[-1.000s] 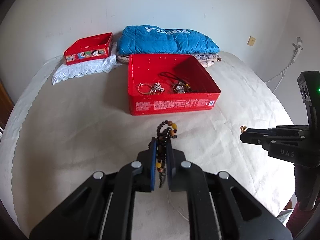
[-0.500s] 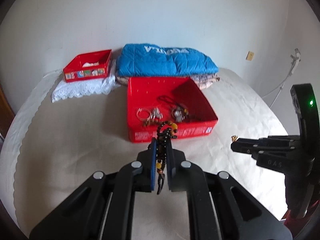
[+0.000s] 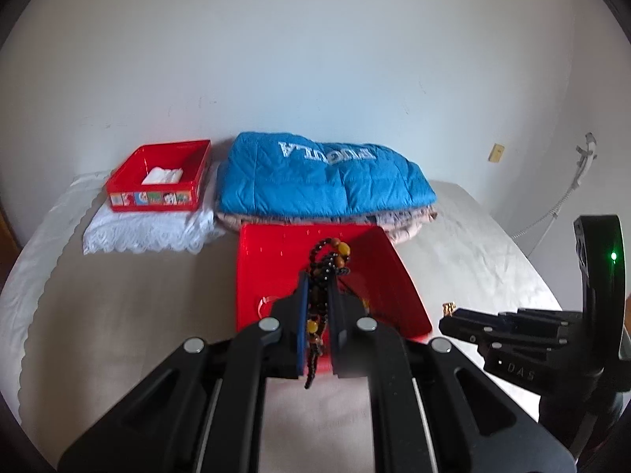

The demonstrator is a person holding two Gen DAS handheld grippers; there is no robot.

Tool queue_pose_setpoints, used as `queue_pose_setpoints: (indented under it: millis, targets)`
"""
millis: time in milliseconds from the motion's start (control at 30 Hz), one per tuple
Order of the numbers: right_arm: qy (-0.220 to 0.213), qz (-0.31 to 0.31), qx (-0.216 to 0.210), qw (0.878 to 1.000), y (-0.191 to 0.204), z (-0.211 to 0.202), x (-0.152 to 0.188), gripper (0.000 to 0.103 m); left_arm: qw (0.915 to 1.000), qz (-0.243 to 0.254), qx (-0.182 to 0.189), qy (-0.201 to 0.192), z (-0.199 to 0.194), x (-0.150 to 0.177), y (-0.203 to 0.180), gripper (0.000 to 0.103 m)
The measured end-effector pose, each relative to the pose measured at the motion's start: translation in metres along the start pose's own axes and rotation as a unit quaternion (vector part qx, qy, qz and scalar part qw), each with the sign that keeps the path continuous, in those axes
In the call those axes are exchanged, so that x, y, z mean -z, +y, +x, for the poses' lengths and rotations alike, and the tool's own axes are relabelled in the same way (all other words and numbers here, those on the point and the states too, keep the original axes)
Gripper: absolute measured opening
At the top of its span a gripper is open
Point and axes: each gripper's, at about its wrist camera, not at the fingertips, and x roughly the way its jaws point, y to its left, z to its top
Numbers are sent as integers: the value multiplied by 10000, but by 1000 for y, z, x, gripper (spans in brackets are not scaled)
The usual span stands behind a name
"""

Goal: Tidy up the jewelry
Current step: 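Carry the bead string and gold charm into the red box and open both tools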

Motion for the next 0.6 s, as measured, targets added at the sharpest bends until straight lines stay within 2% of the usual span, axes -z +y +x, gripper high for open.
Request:
queue_pose_setpoints:
  millis: [333, 600]
  targets:
    - [50, 121, 269, 9996, -18, 49, -39, 17, 10000, 0, -8, -41, 62, -32, 3, 7]
    - [166, 97, 515, 9985, -28, 106, -68, 17, 9985, 2, -136, 522, 145, -42, 12, 7]
